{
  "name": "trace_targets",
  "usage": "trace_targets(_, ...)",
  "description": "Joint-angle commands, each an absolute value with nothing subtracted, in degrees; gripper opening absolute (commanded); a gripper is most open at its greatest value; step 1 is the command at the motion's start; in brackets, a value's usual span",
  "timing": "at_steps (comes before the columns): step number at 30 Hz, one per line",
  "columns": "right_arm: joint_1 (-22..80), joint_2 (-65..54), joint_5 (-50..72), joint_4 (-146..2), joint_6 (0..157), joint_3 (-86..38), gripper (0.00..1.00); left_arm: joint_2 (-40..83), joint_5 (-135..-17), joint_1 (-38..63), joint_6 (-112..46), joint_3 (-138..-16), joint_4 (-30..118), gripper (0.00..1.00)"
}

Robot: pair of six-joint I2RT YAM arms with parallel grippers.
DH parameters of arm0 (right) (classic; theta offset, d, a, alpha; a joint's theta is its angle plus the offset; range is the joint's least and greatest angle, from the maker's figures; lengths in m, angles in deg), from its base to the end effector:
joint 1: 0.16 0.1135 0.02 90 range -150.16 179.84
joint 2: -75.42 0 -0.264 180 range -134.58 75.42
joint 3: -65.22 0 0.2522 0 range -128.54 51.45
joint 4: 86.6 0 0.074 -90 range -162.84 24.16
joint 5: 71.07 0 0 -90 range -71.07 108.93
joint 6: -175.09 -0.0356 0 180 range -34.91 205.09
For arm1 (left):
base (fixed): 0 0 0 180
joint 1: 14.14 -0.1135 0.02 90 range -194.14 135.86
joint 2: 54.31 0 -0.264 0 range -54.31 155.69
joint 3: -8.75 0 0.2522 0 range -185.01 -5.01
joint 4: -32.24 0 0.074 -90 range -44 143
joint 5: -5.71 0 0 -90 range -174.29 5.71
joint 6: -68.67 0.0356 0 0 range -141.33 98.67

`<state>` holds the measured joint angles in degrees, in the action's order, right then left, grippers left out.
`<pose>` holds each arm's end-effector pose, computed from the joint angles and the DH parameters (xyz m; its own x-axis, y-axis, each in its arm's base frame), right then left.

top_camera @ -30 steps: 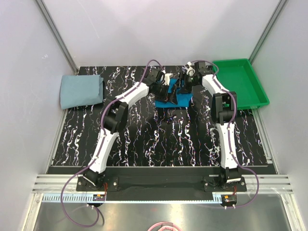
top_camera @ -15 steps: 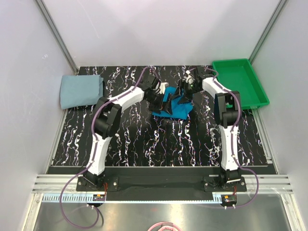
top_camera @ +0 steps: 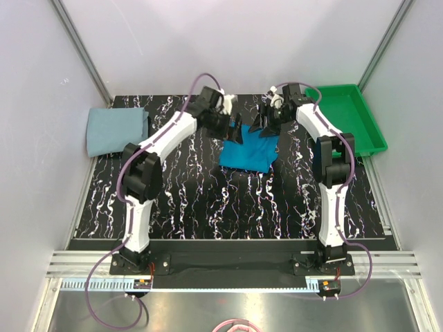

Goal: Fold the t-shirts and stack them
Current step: Fold the tshirt, then neatly place the folded tshirt to the corner

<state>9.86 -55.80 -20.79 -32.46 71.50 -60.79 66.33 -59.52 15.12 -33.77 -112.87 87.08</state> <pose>0.4853 0.1088 0.2020 -0.9303 0.0192 -0.3663 -0.2428 0.7163 0.6542 0.4022 -0.2424 0.2591 -0.8300 0.2408 -0.5030 0.4921 0.7406 -0.4575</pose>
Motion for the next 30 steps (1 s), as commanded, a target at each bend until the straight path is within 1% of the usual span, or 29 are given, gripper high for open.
trace_targets(1,10.04,-51.23,-19.65,-32.5,73.4,-62.01,0.71,68.46,-63.72,11.7,-29.07,-117.86,87.66,0.99)
trace_targets(7,10.04,-52.9,-19.56,-32.41,73.57,-62.19,0.71,73.65,-63.56,8.89,-26.78,-121.11,87.66,0.99)
trace_targets(14,10.04,-54.31,-19.39,-32.59,73.14,-62.19,0.71,80.77,-58.81,7.39,-27.3,-126.91,87.23,0.96)
trace_targets(20,10.04,-55.88,-19.12,-32.32,73.4,-62.1,0.71,85.25,-55.3,6.87,-29.59,-128.5,86.0,0.95)
trace_targets(23,10.13,-56.77,-19.21,-32.5,73.14,-62.1,0.71,87.01,-53.28,6.78,-30.55,-128.94,85.11,0.93)
trace_targets(26,10.21,-57.65,-19.13,-32.59,73.22,-62.54,0.72,88.51,-51.34,7.13,-31.61,-129.29,84.41,0.87)
trace_targets(30,10.56,-58.26,-19.04,-32.59,73.05,-62.98,0.71,89.31,-49.14,7.83,-33.62,-129.03,83.71,0.86)
